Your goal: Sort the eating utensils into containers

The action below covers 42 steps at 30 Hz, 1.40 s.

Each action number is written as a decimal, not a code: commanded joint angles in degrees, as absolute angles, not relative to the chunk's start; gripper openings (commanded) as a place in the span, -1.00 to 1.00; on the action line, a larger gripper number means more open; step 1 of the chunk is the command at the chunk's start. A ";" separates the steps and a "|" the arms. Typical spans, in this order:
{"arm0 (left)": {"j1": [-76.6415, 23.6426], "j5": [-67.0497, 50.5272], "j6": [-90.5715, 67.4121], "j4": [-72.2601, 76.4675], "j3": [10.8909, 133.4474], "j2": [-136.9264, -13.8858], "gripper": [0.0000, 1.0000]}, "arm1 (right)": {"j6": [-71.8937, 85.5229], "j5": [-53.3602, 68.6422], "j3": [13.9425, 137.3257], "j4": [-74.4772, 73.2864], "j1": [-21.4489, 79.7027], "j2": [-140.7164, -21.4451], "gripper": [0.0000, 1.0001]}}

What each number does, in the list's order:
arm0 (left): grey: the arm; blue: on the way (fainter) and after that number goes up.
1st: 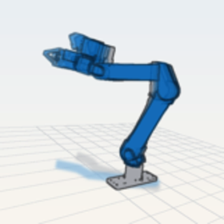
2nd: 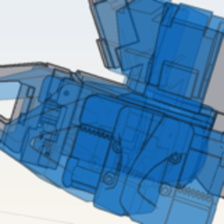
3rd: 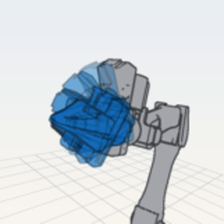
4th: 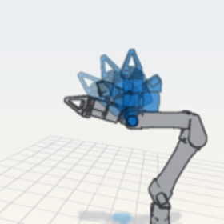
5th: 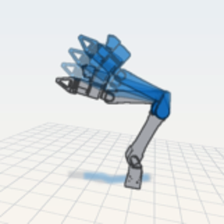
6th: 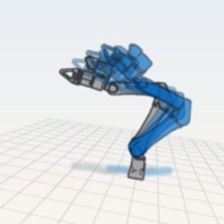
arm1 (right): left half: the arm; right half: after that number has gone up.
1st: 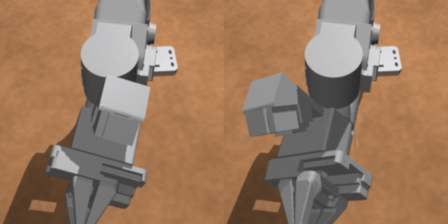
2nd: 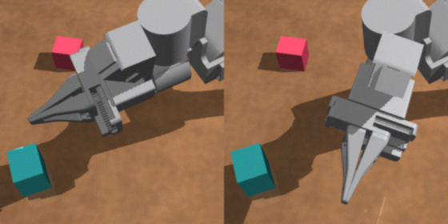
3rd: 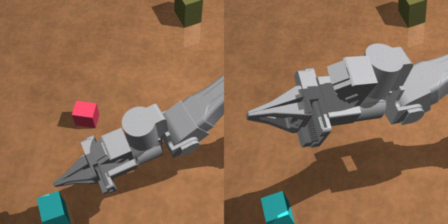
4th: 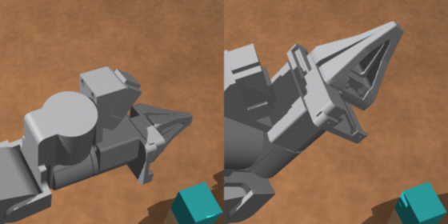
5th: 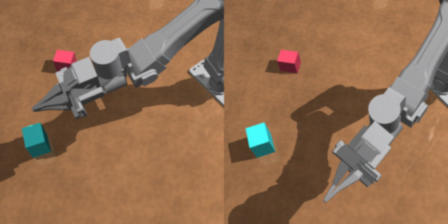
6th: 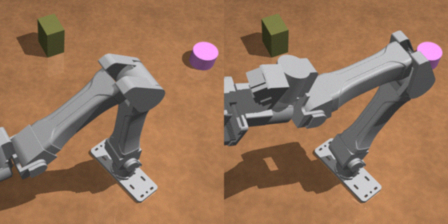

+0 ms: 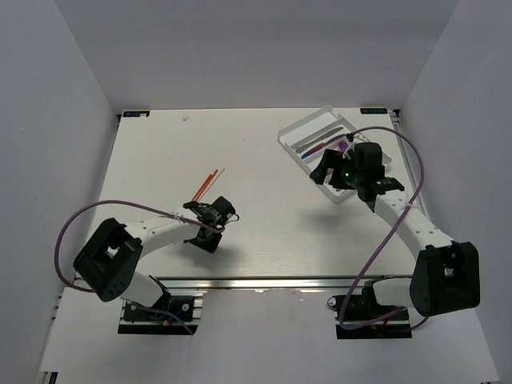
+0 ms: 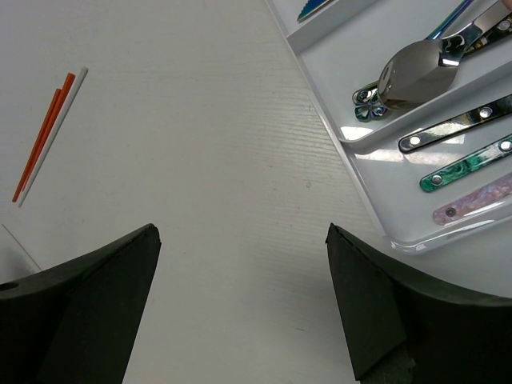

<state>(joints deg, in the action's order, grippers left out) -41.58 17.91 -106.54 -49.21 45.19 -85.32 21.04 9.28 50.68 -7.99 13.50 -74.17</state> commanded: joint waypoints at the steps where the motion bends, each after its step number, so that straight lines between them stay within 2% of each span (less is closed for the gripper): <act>1: -42.45 17.22 -108.72 -50.27 41.22 -79.92 -1.00 | 21.62 11.51 50.10 -5.10 13.10 -73.04 0.78; 5: -44.38 31.59 -99.70 -50.11 45.52 -73.24 -1.00 | 21.18 18.78 48.61 -1.43 12.75 -72.69 0.79; 7: -45.35 35.32 -91.69 -47.91 47.63 -71.29 -1.00 | 21.79 30.45 47.03 3.31 12.74 -71.81 0.79; 9: -46.84 36.91 -81.02 -38.97 46.85 -68.13 -1.00 | 24.42 40.98 44.92 10.78 12.83 -71.54 0.79; 13: -49.13 31.75 -64.99 -17.72 40.10 -62.50 -1.00 | 37.66 48.69 42.54 21.96 13.62 -72.24 0.79; 14: -49.22 28.42 -60.69 -5.92 36.42 -61.62 -1.00 | 40.05 49.04 42.10 23.80 13.80 -72.33 0.79; 15: -49.22 24.91 -53.95 -0.49 34.65 -60.22 -1.00 | 41.91 49.04 41.75 26.52 14.23 -72.51 0.79; 16: -49.22 15.65 -51.01 10.78 31.76 -60.03 -1.00 | 44.45 48.87 41.75 27.67 15.54 -72.51 0.79; 18: -49.22 7.86 -45.37 17.81 30.85 -61.07 -1.00 | 45.00 45.98 43.23 26.64 17.48 -72.51 0.79; 21: -49.22 -4.61 -42.10 24.23 32.43 -64.76 -1.00 | 43.86 39.93 45.95 22.96 22.30 -72.60 0.77; 26: -49.31 -10.01 -40.52 26.98 35.32 -67.50 -1.00 | 35.79 23.41 53.34 9.42 29.00 -74.35 0.72; 28: -49.22 -10.46 -40.08 27.24 35.95 -67.85 -1.00 | 36.47 22.24 53.79 9.05 29.97 -75.32 0.68; 31: -49.22 -10.72 -39.20 26.98 37.09 -68.03 -1.00 | 37.79 22.23 53.53 10.63 30.41 -75.50 0.50; 32: -49.31 -10.55 -38.68 26.63 37.44 -68.38 -1.00 | 37.97 23.28 53.44 11.07 30.41 -75.59 0.28; 34: -49.22 -9.76 -38.15 25.67 38.58 -68.55 -1.00 | 38.93 23.82 53.61 11.42 30.76 -76.02 0.04; 37: -49.04 -5.81 -36.92 23.21 40.34 -68.73 -1.00 | 39.99 22.95 53.44 11.69 30.76 -76.03 -0.61; 38: -48.96 -4.23 -36.48 22.51 40.69 -68.82 -1.00 | 40.16 19.63 53.09 11.60 30.76 -75.94 -1.00; 40: -48.61 5.77 -37.08 18.65 40.96 -68.29 -0.96 | 38.86 14.96 53.78 9.94 30.59 -77.95 -1.00; 42: -48.25 12.27 -38.93 15.05 40.61 -65.85 -0.69 | 34.91 9.15 55.97 5.74 30.06 -81.71 -1.00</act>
